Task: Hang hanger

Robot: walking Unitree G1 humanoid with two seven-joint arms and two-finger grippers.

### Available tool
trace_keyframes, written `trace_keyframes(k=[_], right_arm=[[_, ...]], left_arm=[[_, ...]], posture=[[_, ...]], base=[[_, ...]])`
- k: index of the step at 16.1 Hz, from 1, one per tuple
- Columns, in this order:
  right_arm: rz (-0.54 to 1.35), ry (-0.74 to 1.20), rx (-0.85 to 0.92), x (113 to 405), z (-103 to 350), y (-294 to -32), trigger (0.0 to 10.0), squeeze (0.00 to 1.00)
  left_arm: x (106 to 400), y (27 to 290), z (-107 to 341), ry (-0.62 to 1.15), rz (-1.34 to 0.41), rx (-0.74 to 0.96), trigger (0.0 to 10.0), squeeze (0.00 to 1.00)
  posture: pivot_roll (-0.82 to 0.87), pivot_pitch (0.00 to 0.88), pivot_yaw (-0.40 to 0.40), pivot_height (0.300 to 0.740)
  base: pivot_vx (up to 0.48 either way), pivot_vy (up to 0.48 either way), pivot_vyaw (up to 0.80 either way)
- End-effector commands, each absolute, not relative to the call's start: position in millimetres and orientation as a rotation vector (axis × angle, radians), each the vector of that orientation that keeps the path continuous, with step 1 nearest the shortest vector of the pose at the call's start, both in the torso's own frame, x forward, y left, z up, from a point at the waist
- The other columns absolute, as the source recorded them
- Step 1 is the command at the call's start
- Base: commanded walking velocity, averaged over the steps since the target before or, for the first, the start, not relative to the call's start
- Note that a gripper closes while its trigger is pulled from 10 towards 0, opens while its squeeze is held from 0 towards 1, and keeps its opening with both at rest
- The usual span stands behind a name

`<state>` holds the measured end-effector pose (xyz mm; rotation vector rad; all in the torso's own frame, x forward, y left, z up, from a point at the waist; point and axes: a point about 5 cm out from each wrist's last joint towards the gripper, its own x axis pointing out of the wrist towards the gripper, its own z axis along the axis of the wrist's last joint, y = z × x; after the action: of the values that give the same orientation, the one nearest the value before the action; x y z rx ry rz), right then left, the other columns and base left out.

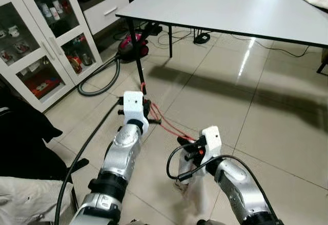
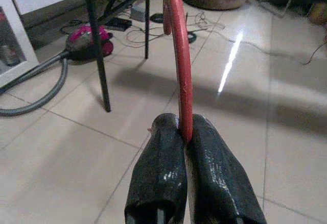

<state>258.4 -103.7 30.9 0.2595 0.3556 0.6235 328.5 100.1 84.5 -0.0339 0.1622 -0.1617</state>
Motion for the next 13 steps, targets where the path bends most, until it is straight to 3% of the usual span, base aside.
trace_keyframes(k=[1, 3, 4, 8, 11, 12, 13], right_arm=[[0.616, 0.348, 0.342, 259, 36, -106, 0.0, 0.0], [0.593, 0.349, 0.7, 261, 55, -117, 0.0, 0.0], [0.583, 0.348, 0.741, 263, 62, -121, 0.0, 0.0], [0.574, 0.395, 0.662, 259, 57, -130, 0.0, 0.0], [0.562, 0.529, 0.475, 249, 42, -133, 0.0, 0.0], [0.52, 0.601, 0.333, 247, 29, -134, 0.0, 0.0], [0.507, 0.616, 0.319, 247, 26, -135, 0.0, 0.0]], left_arm=[[327, 103, 86, 0.129, -0.156, 0.041, 10.0, 0.0], [325, 96, 102, -0.018, -0.184, 0.222, 10.0, 0.0], [323, 93, 105, -0.063, -0.204, 0.286, 10.0, 0.0], [318, 88, 105, -0.149, -0.256, 0.424, 10.0, 0.0], [316, 86, 110, -0.231, -0.273, 0.54, 10.0, 0.0], [317, 88, 109, -0.234, -0.249, 0.573, 10.0, 0.0], [317, 89, 108, -0.236, -0.241, 0.586, 10.0, 0.0]], posture=[[-0.12, 0.043, 0.09, 0.74], [-0.13, 0.041, 0.089, 0.74], [-0.13, 0.041, 0.089, 0.74], [-0.13, 0.042, 0.087, 0.74], [-0.13, 0.048, 0.092, 0.74], [-0.13, 0.051, 0.092, 0.74], [-0.13, 0.053, 0.091, 0.74]], base=[[0.0, 0.0, 0.0], [0.0, 0.0, 0.0], [0.0, 0.0, 0.0], [0.0, 0.0, 0.0], [0.0, 0.0, 0.0], [0.0, 0.0, 0.0], [0.0, 0.0, 0.0]])
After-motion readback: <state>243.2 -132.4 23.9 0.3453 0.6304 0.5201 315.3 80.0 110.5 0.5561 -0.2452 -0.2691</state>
